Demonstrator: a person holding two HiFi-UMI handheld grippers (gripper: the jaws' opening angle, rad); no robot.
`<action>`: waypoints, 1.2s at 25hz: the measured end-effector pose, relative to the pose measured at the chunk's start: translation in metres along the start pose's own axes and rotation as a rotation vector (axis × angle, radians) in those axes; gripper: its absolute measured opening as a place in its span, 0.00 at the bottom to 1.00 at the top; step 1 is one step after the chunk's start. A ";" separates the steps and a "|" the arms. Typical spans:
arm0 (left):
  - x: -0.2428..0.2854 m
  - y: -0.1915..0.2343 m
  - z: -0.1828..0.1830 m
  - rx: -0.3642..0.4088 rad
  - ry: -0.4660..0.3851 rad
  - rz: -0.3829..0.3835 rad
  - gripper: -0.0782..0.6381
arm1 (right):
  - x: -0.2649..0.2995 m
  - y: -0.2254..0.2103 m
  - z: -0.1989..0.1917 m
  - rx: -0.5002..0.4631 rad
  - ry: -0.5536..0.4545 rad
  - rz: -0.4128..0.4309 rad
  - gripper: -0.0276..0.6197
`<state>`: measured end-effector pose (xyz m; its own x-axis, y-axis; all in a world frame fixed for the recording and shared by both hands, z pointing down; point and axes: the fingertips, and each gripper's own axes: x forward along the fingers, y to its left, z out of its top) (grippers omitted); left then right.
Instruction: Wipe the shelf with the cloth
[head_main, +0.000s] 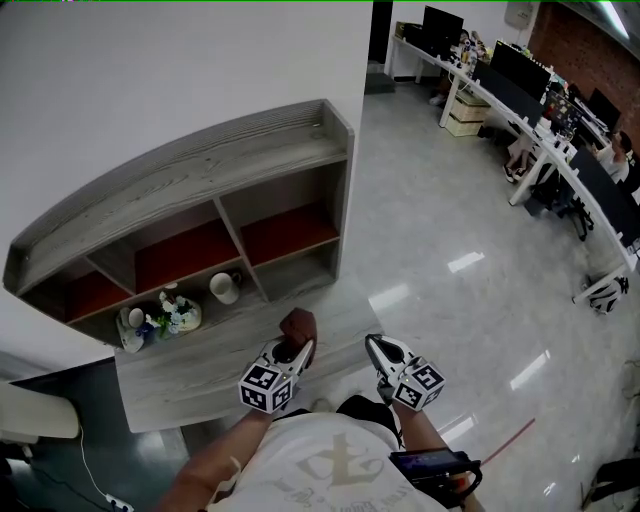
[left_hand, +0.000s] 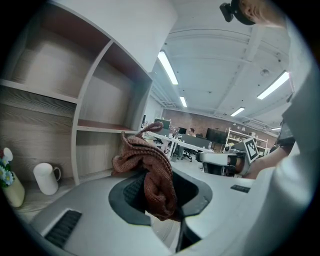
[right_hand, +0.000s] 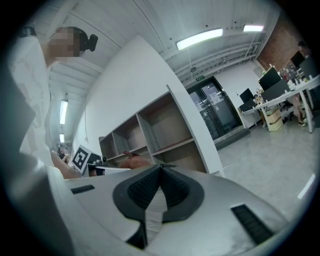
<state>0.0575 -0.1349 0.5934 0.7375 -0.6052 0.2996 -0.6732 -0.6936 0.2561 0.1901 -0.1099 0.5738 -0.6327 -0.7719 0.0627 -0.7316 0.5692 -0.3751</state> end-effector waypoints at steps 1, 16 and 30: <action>0.001 0.001 0.000 -0.002 0.002 0.002 0.25 | 0.001 -0.002 0.000 0.003 -0.001 0.001 0.05; 0.041 0.021 0.033 -0.034 -0.036 0.082 0.25 | 0.038 -0.042 0.023 0.009 0.031 0.097 0.05; 0.101 0.048 0.104 -0.020 -0.081 0.143 0.25 | 0.076 -0.078 0.036 0.031 0.066 0.211 0.05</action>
<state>0.1050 -0.2699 0.5403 0.6355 -0.7273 0.2592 -0.7719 -0.5909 0.2345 0.2087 -0.2233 0.5746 -0.7871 -0.6155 0.0402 -0.5736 0.7066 -0.4143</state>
